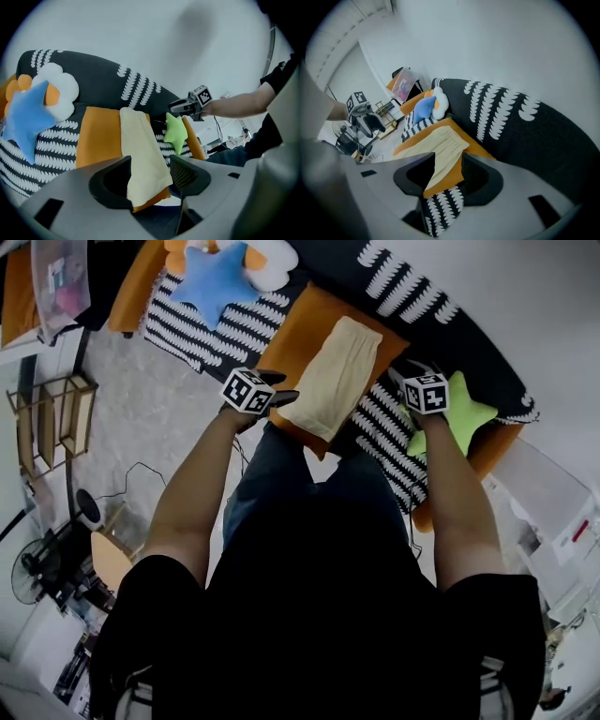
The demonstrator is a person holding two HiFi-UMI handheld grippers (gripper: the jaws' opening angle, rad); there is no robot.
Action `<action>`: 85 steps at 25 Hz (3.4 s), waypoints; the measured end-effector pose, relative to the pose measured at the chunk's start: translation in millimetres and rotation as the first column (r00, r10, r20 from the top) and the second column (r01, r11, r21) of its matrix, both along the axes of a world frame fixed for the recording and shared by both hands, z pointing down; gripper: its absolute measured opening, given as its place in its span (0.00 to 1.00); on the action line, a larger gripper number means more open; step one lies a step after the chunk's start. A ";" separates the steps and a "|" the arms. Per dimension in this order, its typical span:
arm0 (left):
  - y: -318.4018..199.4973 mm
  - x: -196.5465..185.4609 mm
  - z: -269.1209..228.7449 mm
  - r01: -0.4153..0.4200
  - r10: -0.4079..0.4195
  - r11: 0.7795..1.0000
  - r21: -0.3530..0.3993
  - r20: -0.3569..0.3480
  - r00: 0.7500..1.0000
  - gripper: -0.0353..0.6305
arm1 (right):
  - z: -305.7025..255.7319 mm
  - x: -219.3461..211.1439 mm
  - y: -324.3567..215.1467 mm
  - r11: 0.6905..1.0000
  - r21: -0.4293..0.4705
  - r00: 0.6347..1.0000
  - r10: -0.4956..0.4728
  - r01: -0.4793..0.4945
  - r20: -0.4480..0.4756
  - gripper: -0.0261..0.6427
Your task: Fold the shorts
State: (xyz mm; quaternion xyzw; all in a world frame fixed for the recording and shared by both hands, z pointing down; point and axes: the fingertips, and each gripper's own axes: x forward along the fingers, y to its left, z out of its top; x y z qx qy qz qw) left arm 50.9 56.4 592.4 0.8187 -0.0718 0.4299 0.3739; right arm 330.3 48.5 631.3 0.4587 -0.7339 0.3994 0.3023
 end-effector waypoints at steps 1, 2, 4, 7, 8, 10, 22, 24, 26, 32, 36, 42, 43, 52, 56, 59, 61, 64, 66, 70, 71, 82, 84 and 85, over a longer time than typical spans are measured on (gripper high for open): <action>-8.9 1.3 0.1 -0.001 0.001 1.000 0.002 0.002 1.000 0.47 | 1.3 0.1 -1.2 1.000 -0.001 1.000 0.019 -0.019 0.016 0.32; -17.8 3.8 0.4 0.000 0.000 1.000 0.003 0.002 1.000 0.47 | 3.3 0.6 -3.1 0.999 -0.002 0.999 0.038 -0.038 0.032 0.32; -35.0 11.5 2.0 0.007 -0.007 1.000 0.001 -0.007 1.000 0.47 | 9.0 1.8 -9.0 0.997 -0.010 0.995 0.077 -0.077 0.065 0.32; -57.6 23.3 8.5 0.018 -0.018 1.000 -0.005 -0.017 1.000 0.47 | 19.9 1.7 -21.6 0.992 -0.022 0.986 0.127 -0.125 0.109 0.32; -64.1 27.6 11.8 0.019 -0.019 1.000 -0.009 -0.019 1.000 0.47 | 23.7 1.8 -26.3 0.990 -0.025 0.982 0.143 -0.141 0.120 0.32; -76.1 38.9 19.6 0.017 -0.017 1.000 -0.018 -0.023 1.000 0.47 | 30.7 2.3 -36.2 0.985 -0.027 0.976 0.171 -0.169 0.137 0.34; -128.1 114.5 83.9 0.097 -0.102 0.993 -0.070 -0.077 0.992 0.47 | 112.6 -1.3 -70.7 0.947 -0.124 0.919 0.319 -0.297 0.233 0.37; -139.7 123.6 97.2 0.137 -0.143 0.988 -0.070 -0.086 0.986 0.47 | 120.2 -3.0 -79.2 0.941 -0.126 0.906 0.337 -0.315 0.254 0.37; -147.9 134.7 108.6 0.153 -0.160 0.985 -0.077 -0.099 0.982 0.47 | 124.7 -6.7 -89.8 0.940 -0.119 0.900 0.340 -0.320 0.274 0.37; -166.6 161.8 128.8 0.186 -0.193 0.980 -0.072 -0.123 0.973 0.45 | 143.7 -15.9 -101.3 0.946 -0.126 0.903 0.324 -0.300 0.283 0.37; -170.1 173.5 149.8 0.220 -0.235 0.967 -0.130 -0.111 0.966 0.43 | 152.5 -19.5 -106.6 0.945 -0.131 0.903 0.324 -0.299 0.282 0.38; -157.8 171.7 168.2 0.097 -0.102 0.992 -0.085 -0.045 0.994 0.22 | 153.5 -27.2 -110.5 0.958 -0.104 0.911 0.288 -0.269 0.296 0.37; -158.5 170.4 167.8 0.091 -0.095 0.993 -0.079 -0.052 0.994 0.21 | 152.7 -28.5 -110.8 0.965 -0.088 0.920 0.261 -0.246 0.291 0.36; -159.7 159.5 162.3 0.051 -0.056 0.997 -0.058 -0.077 0.995 0.18 | 154.0 -42.4 -113.1 0.991 -0.074 0.963 0.128 -0.113 0.237 0.28; -161.8 164.0 161.1 0.024 -0.027 0.999 -0.043 -0.070 0.997 0.16 | 148.3 -41.7 -115.4 0.983 -0.123 0.938 0.171 -0.139 0.303 0.20; -172.2 165.2 157.0 0.012 -0.012 1.000 0.002 -0.051 0.999 0.14 | 140.1 -42.7 -122.0 0.986 -0.106 0.935 0.156 -0.128 0.320 0.18; -178.4 168.7 150.8 0.000 0.001 1.000 0.018 -0.056 0.998 0.14 | 132.9 -39.4 -129.5 0.988 -0.085 0.936 0.151 -0.131 0.318 0.18; -195.0 173.6 137.7 -0.002 0.006 0.999 0.053 -0.076 0.997 0.14 | 116.6 -31.8 -148.1 0.990 -0.035 0.939 0.140 -0.136 0.315 0.17; -209.5 175.7 126.4 0.001 0.007 0.996 0.086 -0.091 0.996 0.14 | 104.3 -26.6 -162.8 0.991 0.010 0.945 0.125 -0.134 0.301 0.17; -238.1 179.3 94.3 -0.013 0.040 0.977 0.214 -0.120 0.992 0.14 | 68.5 -22.8 -189.3 0.984 0.133 0.959 0.077 -0.117 0.274 0.17; -242.2 180.0 85.3 -0.017 0.052 0.968 0.250 -0.132 0.990 0.14 | 57.2 -23.2 -193.4 0.979 0.175 0.966 0.056 -0.102 0.252 0.17; -182.2 132.5 49.7 -0.222 0.309 0.888 0.403 -0.165 0.937 0.14 | 5.5 -76.9 -139.8 0.887 0.405 0.973 -0.230 0.223 -0.030 0.17; -165.0 119.7 49.4 -0.268 0.358 0.866 0.422 -0.150 0.922 0.14 | 3.6 -90.5 -123.8 0.869 0.414 0.960 -0.275 0.271 -0.053 0.17; -156.4 113.3 49.9 -0.290 0.381 0.854 0.431 -0.140 0.914 0.14 | 3.3 -96.8 -115.6 0.858 0.419 0.953 -0.297 0.297 -0.067 0.17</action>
